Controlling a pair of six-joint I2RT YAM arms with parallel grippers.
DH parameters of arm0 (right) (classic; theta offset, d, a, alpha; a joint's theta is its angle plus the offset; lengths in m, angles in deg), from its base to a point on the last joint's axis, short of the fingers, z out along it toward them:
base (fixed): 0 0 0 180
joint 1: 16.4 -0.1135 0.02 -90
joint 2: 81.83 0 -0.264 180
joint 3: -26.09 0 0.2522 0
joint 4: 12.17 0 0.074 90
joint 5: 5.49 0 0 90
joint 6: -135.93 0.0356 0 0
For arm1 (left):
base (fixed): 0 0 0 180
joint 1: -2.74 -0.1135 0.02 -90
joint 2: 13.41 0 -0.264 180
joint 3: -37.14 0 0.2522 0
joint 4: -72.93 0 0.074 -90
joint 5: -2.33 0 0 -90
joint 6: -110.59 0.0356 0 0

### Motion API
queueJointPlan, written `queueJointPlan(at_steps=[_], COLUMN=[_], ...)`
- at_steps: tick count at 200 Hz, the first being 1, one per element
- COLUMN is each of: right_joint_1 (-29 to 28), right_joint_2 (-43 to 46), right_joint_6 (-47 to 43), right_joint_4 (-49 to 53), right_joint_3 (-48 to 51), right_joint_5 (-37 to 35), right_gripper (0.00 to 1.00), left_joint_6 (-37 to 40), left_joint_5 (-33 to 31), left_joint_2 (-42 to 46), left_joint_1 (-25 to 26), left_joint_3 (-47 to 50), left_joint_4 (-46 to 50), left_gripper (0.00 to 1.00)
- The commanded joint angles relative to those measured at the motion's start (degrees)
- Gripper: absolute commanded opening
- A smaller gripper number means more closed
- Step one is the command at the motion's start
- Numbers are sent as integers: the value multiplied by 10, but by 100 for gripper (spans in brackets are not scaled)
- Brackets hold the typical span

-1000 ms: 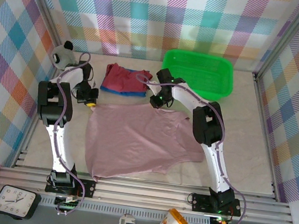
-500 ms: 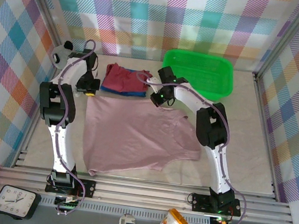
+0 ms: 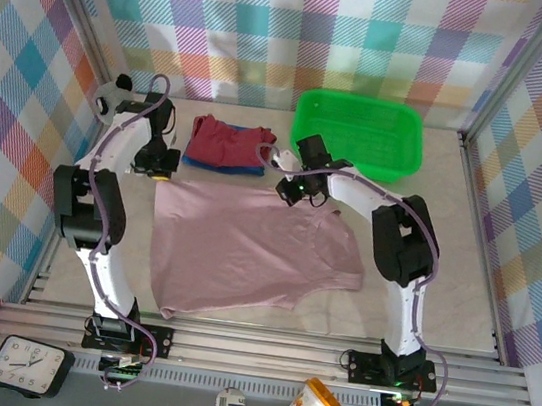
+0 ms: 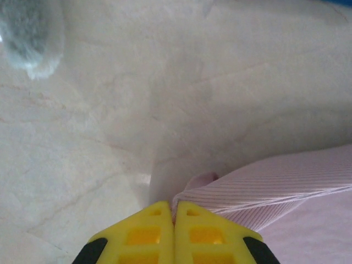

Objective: Fold and stack the tank tops

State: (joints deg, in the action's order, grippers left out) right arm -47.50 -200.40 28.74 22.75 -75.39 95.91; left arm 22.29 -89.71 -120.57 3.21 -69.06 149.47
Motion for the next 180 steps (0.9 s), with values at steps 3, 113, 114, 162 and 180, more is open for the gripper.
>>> queueJointPlan(at_steps=[3, 113, 114, 162, 180], right_joint_1=[2, -24, -24, -43, -45], right_joint_2=[40, 97, 97, 108, 121], right_joint_6=[15, 11, 11, 11, 15], right_joint_4=[-52, -115, -114, -112, -112], right_joint_3=[43, 202, 203, 243, 257], right_joint_5=[26, 7, 7, -1, -1], right_gripper=[10, 13, 13, 18, 19], left_joint_6=[-8, -66, -66, -86, -95], left_joint_5=[28, 31, 31, 10, 3], left_joint_2=[40, 118, 118, 82, 79], left_joint_1=[7, 26, 25, 25, 25], left_joint_3=[52, 265, 265, 287, 290], left_joint_4=[-1, -42, -42, -37, -41], left_gripper=[2, 4, 4, 6, 8])
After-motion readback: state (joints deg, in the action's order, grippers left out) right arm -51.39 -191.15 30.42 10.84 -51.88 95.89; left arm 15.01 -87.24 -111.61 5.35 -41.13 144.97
